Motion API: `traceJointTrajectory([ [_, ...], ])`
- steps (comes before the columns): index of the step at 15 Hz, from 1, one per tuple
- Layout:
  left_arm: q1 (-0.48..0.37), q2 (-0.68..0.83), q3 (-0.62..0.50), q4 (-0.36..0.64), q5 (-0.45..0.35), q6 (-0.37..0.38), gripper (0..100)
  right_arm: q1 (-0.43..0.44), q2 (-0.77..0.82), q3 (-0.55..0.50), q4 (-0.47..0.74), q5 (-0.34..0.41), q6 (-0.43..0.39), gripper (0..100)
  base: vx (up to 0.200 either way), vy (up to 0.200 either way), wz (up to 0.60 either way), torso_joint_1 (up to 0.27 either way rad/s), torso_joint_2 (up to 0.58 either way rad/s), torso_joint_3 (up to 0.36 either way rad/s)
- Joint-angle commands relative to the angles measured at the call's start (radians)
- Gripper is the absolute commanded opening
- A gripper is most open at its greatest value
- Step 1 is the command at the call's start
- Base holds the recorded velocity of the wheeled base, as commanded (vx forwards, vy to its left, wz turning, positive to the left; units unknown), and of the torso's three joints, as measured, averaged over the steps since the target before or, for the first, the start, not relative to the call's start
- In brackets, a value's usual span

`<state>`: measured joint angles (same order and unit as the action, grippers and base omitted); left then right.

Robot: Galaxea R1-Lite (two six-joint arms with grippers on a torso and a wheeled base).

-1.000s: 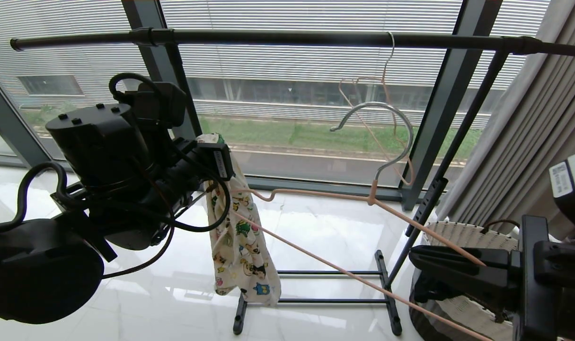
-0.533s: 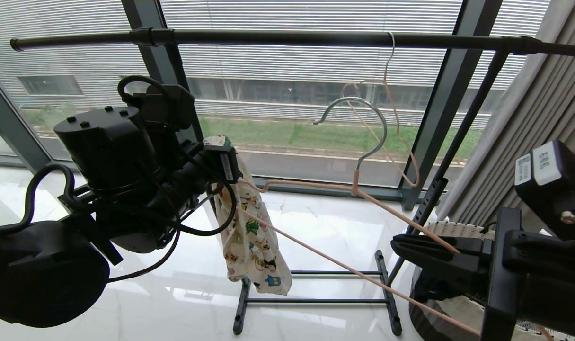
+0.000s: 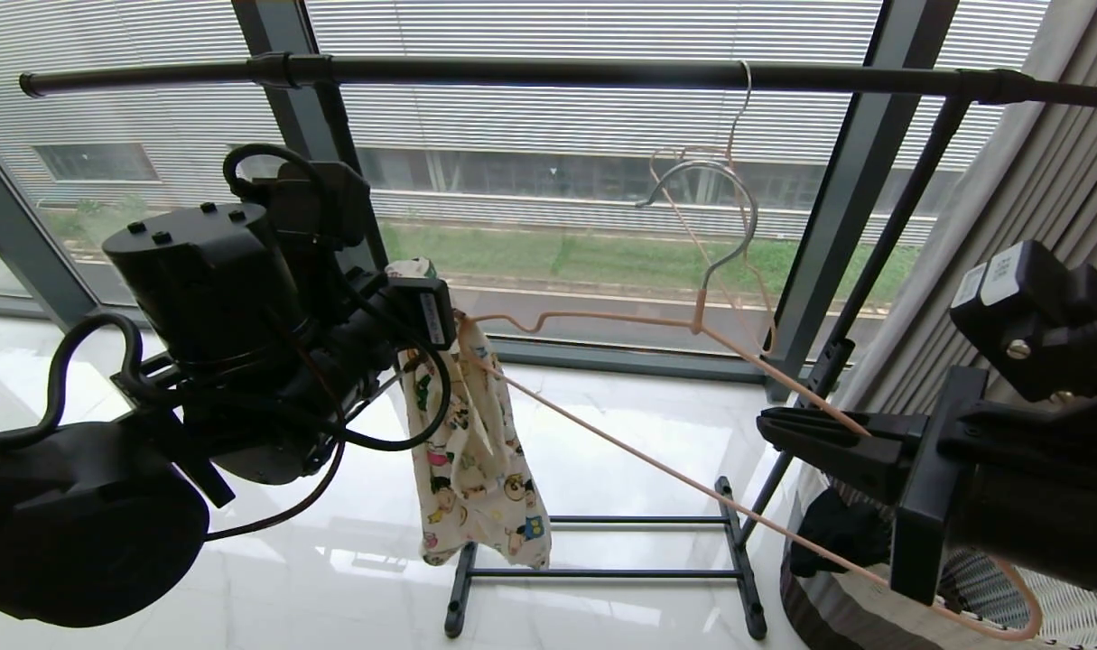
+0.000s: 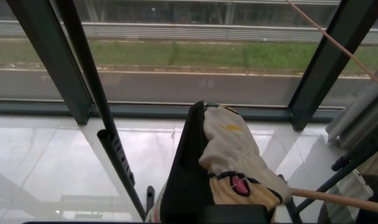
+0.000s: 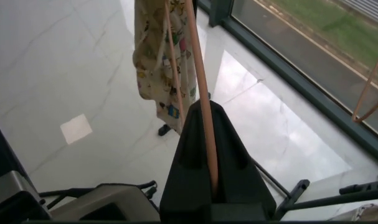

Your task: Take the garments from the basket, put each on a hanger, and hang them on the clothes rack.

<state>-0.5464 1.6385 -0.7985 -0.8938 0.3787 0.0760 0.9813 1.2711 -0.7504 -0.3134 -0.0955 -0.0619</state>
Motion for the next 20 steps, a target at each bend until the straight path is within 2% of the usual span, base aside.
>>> traceJointTrajectory([
  [1, -0.021, 0.003, -0.001, 0.000, 0.000, 0.001, 0, 0.002, 0.013, -0.006, -0.006, -0.003, -0.001, 0, 0.000, 0.000, 0.00, 0.000, 0.00, 0.000],
  [6, -0.070, 0.012, -0.004, 0.000, 0.000, -0.001, 0, 0.007, 0.079, -0.006, -0.067, -0.004, 0.005, 0, 0.000, 0.000, 0.00, 0.000, 0.00, 0.000],
  [11, -0.037, 0.003, -0.001, 0.000, -0.008, 0.031, 0, 0.007, 0.090, 0.006, -0.067, 0.002, 0.001, 0, 0.000, 0.000, 0.00, 0.000, 0.00, 0.000],
  [16, -0.190, 0.006, 0.001, 0.000, -0.008, 0.031, 0, 0.033, 0.169, 0.000, -0.124, 0.005, 0.002, 0, 0.000, 0.000, 0.00, 0.000, 0.00, 0.000],
  [20, -0.242, -0.002, -0.002, 0.000, -0.009, 0.031, 0, 0.080, 0.258, 0.000, -0.185, 0.005, 0.004, 0, 0.000, 0.000, 0.00, 0.000, 0.00, 0.000],
])
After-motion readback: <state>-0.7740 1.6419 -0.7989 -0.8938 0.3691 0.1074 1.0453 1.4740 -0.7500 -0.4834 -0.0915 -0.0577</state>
